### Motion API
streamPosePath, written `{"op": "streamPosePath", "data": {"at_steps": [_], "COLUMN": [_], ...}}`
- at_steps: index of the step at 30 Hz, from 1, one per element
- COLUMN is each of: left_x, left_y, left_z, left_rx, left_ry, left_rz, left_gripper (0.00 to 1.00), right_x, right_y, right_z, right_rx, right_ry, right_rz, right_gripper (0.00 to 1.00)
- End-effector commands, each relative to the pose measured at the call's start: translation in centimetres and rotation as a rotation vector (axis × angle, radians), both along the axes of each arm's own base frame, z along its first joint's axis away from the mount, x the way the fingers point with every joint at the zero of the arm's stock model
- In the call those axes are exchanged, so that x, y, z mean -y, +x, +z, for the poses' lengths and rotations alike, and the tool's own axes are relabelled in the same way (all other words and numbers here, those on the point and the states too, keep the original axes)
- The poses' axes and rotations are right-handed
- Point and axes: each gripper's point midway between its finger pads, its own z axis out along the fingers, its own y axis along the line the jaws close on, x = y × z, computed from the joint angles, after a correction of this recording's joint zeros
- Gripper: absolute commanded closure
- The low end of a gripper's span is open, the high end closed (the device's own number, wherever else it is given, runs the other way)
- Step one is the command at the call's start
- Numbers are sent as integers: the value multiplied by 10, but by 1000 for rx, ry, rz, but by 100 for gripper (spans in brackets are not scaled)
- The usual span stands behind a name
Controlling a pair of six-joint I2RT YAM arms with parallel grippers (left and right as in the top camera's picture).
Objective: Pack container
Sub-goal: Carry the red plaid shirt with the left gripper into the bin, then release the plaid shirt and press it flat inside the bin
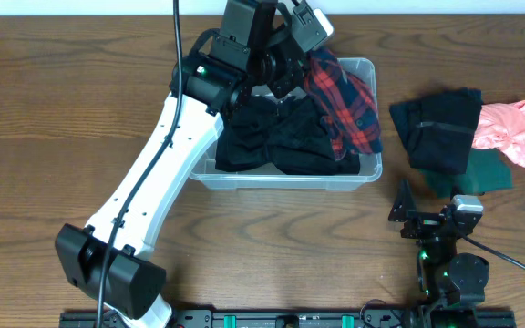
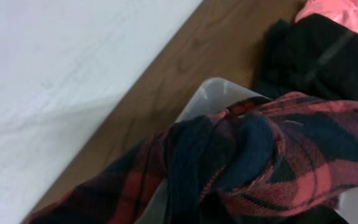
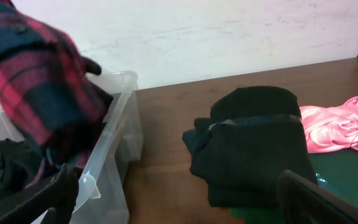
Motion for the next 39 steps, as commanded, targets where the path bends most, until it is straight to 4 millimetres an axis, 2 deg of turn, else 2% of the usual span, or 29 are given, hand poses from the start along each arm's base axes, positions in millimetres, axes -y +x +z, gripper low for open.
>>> {"op": "streamPosePath", "data": {"at_steps": [1, 9, 10, 12, 13, 14, 17, 20, 26, 29, 31, 32, 35, 38, 39], "left_x": [2, -35, -40, -46, -50, -53, -58, -60, -68, -66, -57, -52, -41, -35, -34], "left_y": [-15, -37, -39, -42, -42, -42, -43, -46, -62, -68, -76, -80, -80, -72, -71], "left_z": [12, -35, -39, -44, -45, -47, -46, -33, 15, 37, 40, 39, 29, 5, -5], "left_rx": [-26, -201, -213, -231, -235, -236, -229, -205, -109, -128, -177, -208, -288, -394, -427], "left_ry": [-30, 162, 187, 219, 234, 248, 266, 249, 170, 42, -22, -48, -86, -96, -89], "left_rz": [-20, 79, 94, 111, 121, 132, 150, 151, 170, 234, 211, 191, 181, 245, 259], "left_gripper": [94, 93, 83, 34, 20, 14, 8, 4, 0, 1, 5, 14, 59, 86, 90], "right_x": [3, 3, 3, 3, 3, 3, 3, 3, 3, 3, 3, 3, 3, 3, 3], "right_y": [0, 0, 0, 0, 0, 0, 0, 0, 0, 0, 0, 0, 0, 0, 0], "right_z": [-1, -1, -1, -1, -1, -1, -1, -1, -1, -1, -1, -1, -1, -1, -1], "right_rx": [-3, -2, -3, -2, -3, -3, -2, -2, -3, -2, -2, -2, -2, -2, -2], "right_ry": [-15, -15, -15, -15, -15, -15, -15, -15, -15, -15, -15, -15, -15, -15, -15], "right_rz": [-15, -15, -15, -15, -15, -16, -15, -15, -15, -15, -16, -15, -16, -15, -16], "right_gripper": [1, 1, 1, 1, 1, 1, 1, 1, 1, 1, 1, 1, 1, 1, 1]}}
